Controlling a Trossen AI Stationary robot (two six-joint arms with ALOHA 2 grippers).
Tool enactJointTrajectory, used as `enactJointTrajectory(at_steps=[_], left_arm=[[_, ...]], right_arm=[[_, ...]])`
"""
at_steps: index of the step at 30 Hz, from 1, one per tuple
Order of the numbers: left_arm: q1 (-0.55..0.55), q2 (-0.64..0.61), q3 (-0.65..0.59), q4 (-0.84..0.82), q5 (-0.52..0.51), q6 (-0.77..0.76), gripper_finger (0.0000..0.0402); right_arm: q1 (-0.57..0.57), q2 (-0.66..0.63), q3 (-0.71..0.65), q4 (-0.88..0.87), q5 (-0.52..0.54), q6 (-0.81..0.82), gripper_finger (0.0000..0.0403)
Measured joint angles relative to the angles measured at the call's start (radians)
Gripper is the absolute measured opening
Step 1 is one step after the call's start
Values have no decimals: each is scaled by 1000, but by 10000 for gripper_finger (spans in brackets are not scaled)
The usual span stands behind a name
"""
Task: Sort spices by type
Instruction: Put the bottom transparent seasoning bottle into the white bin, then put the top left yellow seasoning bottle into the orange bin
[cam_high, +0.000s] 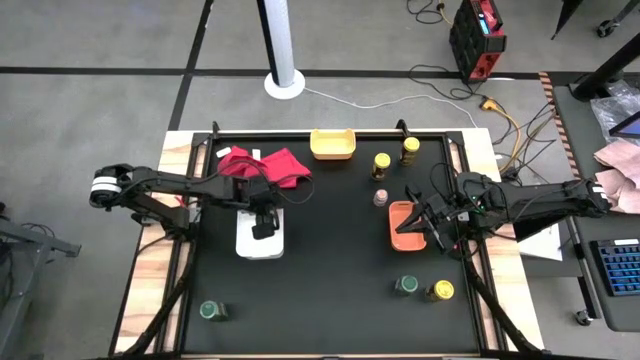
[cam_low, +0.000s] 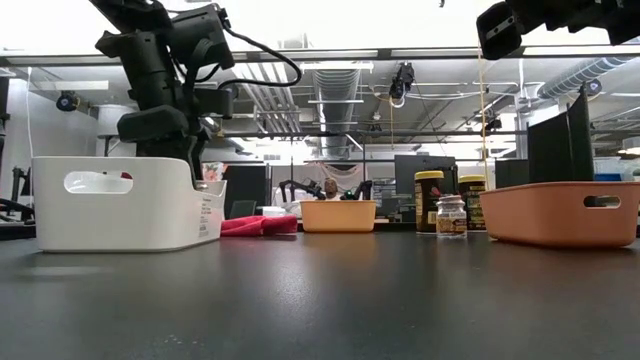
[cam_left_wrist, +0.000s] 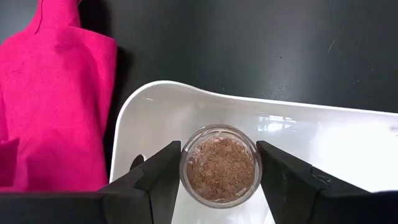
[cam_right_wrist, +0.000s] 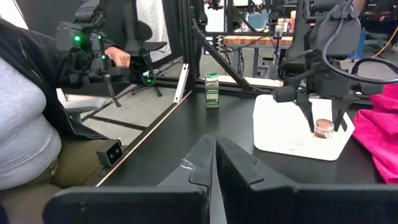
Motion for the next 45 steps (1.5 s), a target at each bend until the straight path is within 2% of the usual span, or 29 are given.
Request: enactJointTrajectory(at_steps=[13, 19, 29, 37, 45], left_arm=[[0, 0, -1, 0, -1, -13, 195], [0, 0, -2, 1, -52, -23, 196], [-1, -8, -1, -1, -52, -6, 196], [-2, -28, 91, -101, -53, 58, 196], [-14, -156, 59, 111, -53, 222, 196]], right_arm=[[0, 0, 0, 0, 0, 11, 13], [0, 0, 0, 0, 0, 13, 13], [0, 0, 0, -1, 0, 15, 13], [0, 0, 0, -2, 0, 15, 13], [0, 0, 1, -2, 0, 12, 13]])
